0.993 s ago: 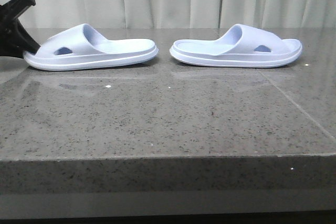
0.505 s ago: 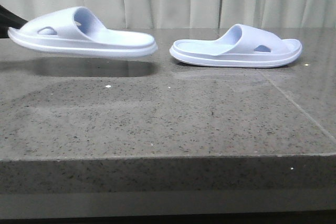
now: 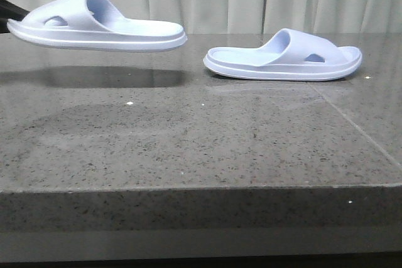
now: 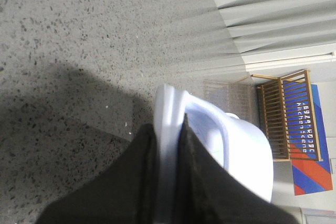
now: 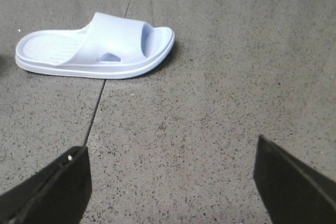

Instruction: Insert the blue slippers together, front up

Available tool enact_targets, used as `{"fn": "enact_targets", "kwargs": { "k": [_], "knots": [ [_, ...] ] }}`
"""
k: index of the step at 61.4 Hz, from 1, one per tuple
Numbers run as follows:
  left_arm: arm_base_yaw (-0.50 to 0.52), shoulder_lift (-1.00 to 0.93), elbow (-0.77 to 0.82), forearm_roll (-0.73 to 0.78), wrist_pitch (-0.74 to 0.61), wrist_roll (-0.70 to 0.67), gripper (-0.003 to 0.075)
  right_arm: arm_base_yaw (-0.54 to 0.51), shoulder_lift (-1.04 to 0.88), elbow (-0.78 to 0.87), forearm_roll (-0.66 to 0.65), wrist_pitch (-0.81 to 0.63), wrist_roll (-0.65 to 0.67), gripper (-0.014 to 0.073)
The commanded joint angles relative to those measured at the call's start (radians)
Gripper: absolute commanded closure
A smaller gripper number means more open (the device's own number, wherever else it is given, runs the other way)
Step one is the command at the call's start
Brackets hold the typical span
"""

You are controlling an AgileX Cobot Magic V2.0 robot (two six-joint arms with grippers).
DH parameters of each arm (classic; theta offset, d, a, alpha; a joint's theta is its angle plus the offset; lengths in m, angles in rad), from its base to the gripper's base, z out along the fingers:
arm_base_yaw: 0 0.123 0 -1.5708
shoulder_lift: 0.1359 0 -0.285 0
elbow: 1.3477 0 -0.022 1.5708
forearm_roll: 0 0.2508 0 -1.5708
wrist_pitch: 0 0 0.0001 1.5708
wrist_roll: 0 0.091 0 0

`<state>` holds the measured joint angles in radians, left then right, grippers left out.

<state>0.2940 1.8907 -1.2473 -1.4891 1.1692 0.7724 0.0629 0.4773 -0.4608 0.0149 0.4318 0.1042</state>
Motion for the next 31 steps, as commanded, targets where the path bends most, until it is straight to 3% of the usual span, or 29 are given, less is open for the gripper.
{"fn": "enact_targets", "kwargs": {
  "k": [1, 31],
  "knots": [
    [0.003, -0.058, -0.023, -0.078, 0.100, 0.002, 0.0741, -0.008, 0.078, -0.057, 0.004, -0.108, 0.018, -0.0048],
    [0.003, -0.058, -0.023, -0.076, 0.099, 0.008, 0.0741, -0.150, 0.709, -0.463, 0.081, -0.122, 0.034, -0.0048]
  ]
}}
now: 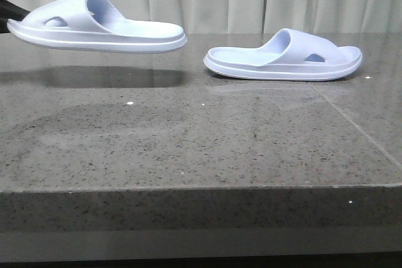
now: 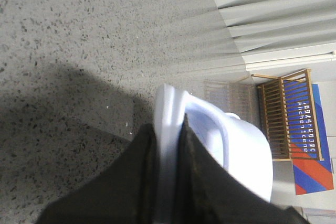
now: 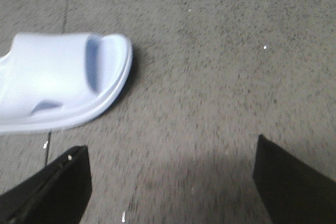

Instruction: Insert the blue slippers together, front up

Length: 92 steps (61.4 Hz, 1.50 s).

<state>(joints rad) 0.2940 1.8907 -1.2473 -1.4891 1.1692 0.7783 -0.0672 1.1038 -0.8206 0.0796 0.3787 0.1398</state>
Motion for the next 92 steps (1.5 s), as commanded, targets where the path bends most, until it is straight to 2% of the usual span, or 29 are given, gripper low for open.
{"fn": "enact_targets", "kwargs": {
  "k": [1, 12, 17, 24, 37, 43, 68, 85, 88, 90, 92],
  "knots": [
    [0.003, -0.058, -0.023, -0.076, 0.099, 0.002, 0.0741, -0.022, 0.102, -0.119, 0.016, -0.065, -0.001, -0.0048],
    [0.003, -0.058, -0.023, -0.072, 0.099, 0.002, 0.0741, -0.062, 0.313, -0.314, 0.072, 0.059, -0.031, -0.0028],
    [0.003, -0.058, -0.023, -0.068, 0.099, 0.002, 0.0741, -0.084, 0.393, -0.387, 0.167, 0.106, -0.117, 0.0057],
    [0.003, -0.058, -0.023, -0.066, 0.099, 0.002, 0.0741, -0.126, 0.476, -0.462, 0.385, 0.163, -0.261, 0.0183],
    [0.003, -0.058, -0.023, -0.046, 0.099, 0.002, 0.0741, -0.197, 0.615, -0.580, 0.777, 0.378, -0.584, 0.0138],
    [0.003, -0.058, -0.023, -0.047, 0.099, 0.002, 0.0741, -0.216, 0.683, -0.631, 0.880, 0.459, -0.613, 0.0138],
    [0.003, -0.058, -0.023, -0.047, 0.099, 0.002, 0.0741, -0.218, 0.845, -0.750, 0.932, 0.595, -0.620, 0.0140],
    [0.003, -0.058, -0.023, -0.047, 0.095, 0.002, 0.0741, -0.143, 0.904, -0.754, 0.971, 0.624, -0.647, 0.0146],
    [0.003, -0.058, -0.023, -0.047, 0.091, 0.002, 0.0741, -0.131, 0.908, -0.754, 0.971, 0.624, -0.647, 0.0174],
    [0.003, -0.058, -0.023, -0.047, 0.089, 0.002, 0.0741, -0.126, 0.910, -0.754, 0.971, 0.624, -0.647, 0.0219],
    [0.003, -0.058, -0.023, -0.047, 0.089, 0.002, 0.0741, -0.121, 0.910, -0.754, 0.971, 0.625, -0.647, 0.0300]
  ]
}}
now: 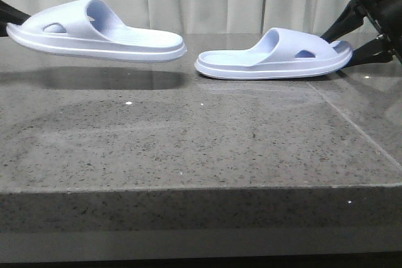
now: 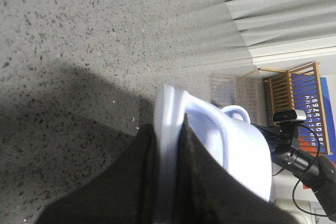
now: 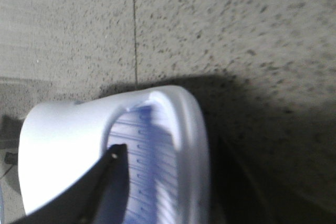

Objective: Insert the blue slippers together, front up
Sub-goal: 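Grasp the heel of the other slipper with the right gripper and lift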

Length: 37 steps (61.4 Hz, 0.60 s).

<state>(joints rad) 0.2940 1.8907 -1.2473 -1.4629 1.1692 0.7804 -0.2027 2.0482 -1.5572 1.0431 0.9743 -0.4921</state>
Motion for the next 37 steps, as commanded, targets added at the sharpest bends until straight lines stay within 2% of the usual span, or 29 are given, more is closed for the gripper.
{"fn": "enact_targets", "kwargs": {
  "k": [1, 8, 11, 23, 37],
  "knots": [
    [0.003, -0.058, -0.023, -0.073, 0.089, 0.000, 0.0741, 0.014, -0.035, -0.017, 0.008, 0.031, -0.015, 0.0332],
    [0.003, -0.058, -0.023, -0.073, 0.087, 0.000, 0.0741, 0.012, -0.035, -0.017, 0.018, 0.047, -0.015, 0.0588],
    [0.003, -0.058, -0.023, -0.073, 0.087, 0.000, 0.0741, 0.009, -0.035, -0.017, 0.020, 0.056, -0.015, 0.0666],
    [0.003, -0.058, -0.023, -0.073, 0.081, 0.000, 0.0741, -0.028, -0.041, -0.017, 0.075, 0.117, -0.021, 0.0655],
    [0.003, -0.058, -0.023, -0.075, 0.064, 0.000, 0.0741, -0.095, -0.076, -0.017, 0.247, 0.275, -0.090, 0.0655]
  ]
}}
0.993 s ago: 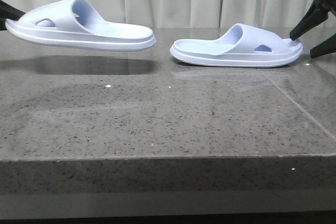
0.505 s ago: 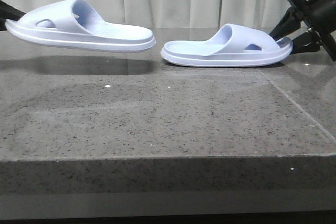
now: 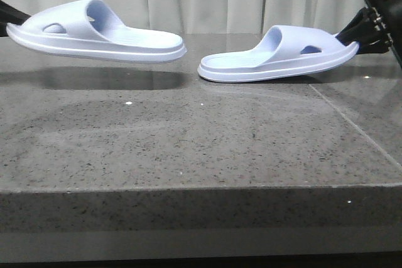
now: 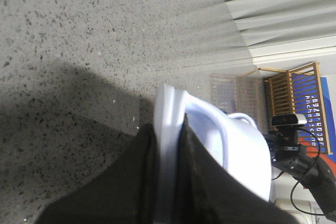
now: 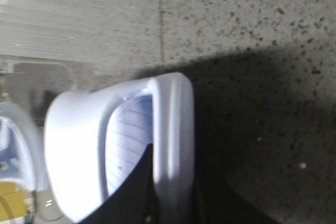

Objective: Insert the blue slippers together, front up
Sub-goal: 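Grasp the heel of the other slipper with the right gripper and lift, then bring both slippers together, nesting the right-held slipper onto the left-held one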

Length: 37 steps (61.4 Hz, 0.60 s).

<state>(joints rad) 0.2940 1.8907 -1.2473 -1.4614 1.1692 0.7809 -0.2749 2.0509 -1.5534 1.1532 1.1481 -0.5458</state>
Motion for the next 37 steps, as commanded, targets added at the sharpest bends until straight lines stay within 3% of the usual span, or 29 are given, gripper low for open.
{"fn": "enact_targets", "kwargs": {
  "k": [1, 14, 37],
  "knots": [
    [0.003, -0.058, -0.023, -0.076, 0.064, 0.000, 0.0741, -0.023, -0.080, -0.021, 0.151, 0.113, -0.039, 0.0655],
    [-0.016, -0.058, -0.021, -0.087, 0.064, 0.000, 0.0741, 0.013, -0.080, -0.021, 0.331, 0.177, -0.059, 0.0655],
    [-0.116, -0.058, -0.021, -0.200, 0.013, 0.000, 0.0741, 0.163, -0.078, -0.021, 0.338, 0.093, -0.056, 0.0655]
  ]
}}
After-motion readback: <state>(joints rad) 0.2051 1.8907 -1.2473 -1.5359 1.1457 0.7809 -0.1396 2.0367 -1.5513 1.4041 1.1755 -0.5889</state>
